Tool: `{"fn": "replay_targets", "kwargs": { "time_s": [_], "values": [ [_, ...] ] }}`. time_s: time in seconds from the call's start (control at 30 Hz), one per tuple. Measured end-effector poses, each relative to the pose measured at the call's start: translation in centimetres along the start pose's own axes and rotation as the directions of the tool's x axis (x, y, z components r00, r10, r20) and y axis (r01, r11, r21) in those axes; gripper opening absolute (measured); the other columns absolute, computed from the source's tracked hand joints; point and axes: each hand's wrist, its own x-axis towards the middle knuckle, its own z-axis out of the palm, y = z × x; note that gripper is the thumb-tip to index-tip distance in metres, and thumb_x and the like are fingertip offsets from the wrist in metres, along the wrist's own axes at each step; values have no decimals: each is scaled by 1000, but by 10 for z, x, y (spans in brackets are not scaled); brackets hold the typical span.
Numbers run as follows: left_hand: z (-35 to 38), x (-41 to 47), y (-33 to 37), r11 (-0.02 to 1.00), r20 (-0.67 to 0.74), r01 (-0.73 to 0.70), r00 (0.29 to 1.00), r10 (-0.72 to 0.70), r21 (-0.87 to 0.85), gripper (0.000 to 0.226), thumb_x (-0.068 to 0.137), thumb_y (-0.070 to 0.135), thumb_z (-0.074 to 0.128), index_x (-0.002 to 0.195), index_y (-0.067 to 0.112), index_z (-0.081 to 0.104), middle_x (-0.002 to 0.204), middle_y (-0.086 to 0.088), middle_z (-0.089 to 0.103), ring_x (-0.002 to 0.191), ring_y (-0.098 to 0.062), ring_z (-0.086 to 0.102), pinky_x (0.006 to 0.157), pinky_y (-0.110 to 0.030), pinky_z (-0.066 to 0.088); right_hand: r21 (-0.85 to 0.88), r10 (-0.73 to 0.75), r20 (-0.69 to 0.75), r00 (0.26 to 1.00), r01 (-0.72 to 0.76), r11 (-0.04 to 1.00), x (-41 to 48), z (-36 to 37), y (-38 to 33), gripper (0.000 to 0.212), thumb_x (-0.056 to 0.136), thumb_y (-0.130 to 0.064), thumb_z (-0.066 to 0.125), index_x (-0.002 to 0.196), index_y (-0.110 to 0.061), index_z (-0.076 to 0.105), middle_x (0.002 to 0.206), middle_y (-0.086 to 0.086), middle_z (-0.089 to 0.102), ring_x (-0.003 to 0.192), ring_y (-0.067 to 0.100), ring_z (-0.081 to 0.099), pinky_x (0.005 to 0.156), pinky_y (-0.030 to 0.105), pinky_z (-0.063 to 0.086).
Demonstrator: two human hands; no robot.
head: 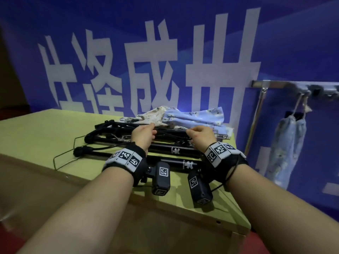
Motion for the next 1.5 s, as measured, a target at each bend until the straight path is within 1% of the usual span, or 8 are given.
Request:
{"fn": "replay_targets", "kwargs": {
  "time_s": [0.27, 0.37, 0.57, 0.67, 0.9, 1.13, 1.33, 1.5],
  "values": [
    [-8, 12, -25, 999, -207, -33, 978, 32, -2, 24, 96, 21, 57, 113, 6, 68, 110, -9, 68, 112, -29, 60, 89, -35, 46, 270, 171, 184, 968, -217, 938, -1, 31, 13, 17, 93, -18, 58, 77, -14, 60, 81, 6, 56, 69, 18, 56, 52, 29, 50],
    [-15, 19, -34, 999, -210, -37, 977, 32, -19, 16, 95, 19, 58, 99, 10, 69, 89, -5, 68, 96, -29, 65, 87, -36, 51, 303, 151, 276, 949, -235, 924, -4, 38, 11, 16, 93, -11, 56, 79, -11, 61, 77, 7, 55, 61, 17, 52, 49, 24, 51],
    [-37, 26, -40, 921, -196, 4, 977, -87, -389, 7, 95, 7, 57, 90, 8, 62, 70, -4, 61, 58, -11, 58, 53, -19, 50, 94, 7, 380, 925, -47, 994, -1, 42, 13, 8, 83, -7, 69, 90, -3, 69, 76, 3, 63, 66, 11, 57, 54, 12, 46],
    [-47, 26, -43, 944, -315, -38, 946, -71, -327, 12, 93, 15, 60, 82, 14, 63, 66, 0, 60, 50, -8, 50, 47, -21, 39, -126, -19, 449, 894, 85, 988, -3, 43, 12, 15, 79, -15, 74, 94, -13, 72, 83, -2, 65, 74, 6, 57, 61, 16, 40],
    [-66, 29, -59, 980, -479, -40, 876, -61, -197, 26, 91, 21, 63, 71, 17, 48, 68, 1, 46, 77, -33, 55, 87, -44, 51, -392, 97, 558, 824, 159, 906, -1, 43, 7, 27, 79, -16, 73, 106, -21, 70, 103, -1, 61, 97, 14, 54, 73, 26, 40],
    [-68, 30, -63, 939, -542, -33, 824, -168, -341, 42, 88, 6, 66, 123, 10, 43, 96, -4, 54, 73, -16, 56, 69, -29, 51, -368, 15, 534, 846, 217, 904, -7, 36, 4, 33, 80, -12, 73, 112, -21, 68, 94, -5, 58, 82, 7, 52, 59, 16, 35],
    [-70, 10, -54, 892, -156, 85, 973, -170, -443, 29, 96, 40, 57, 108, 14, 55, 96, -5, 61, 87, -20, 65, 64, -26, 55, -271, -119, 482, 868, 276, 922, -12, 27, -3, 39, 80, -9, 73, 117, -16, 65, 104, 2, 62, 95, 18, 61, 62, 13, 41],
    [-59, 9, -36, 847, 202, 220, 970, -137, -483, 36, 101, 24, 51, 132, 6, 52, 110, -15, 68, 98, -26, 70, 62, -24, 58, -295, -131, 479, 868, 300, 907, -8, 22, -15, 40, 80, -7, 72, 119, -14, 63, 103, 1, 61, 91, 15, 59, 64, 17, 43]
  ]
}}
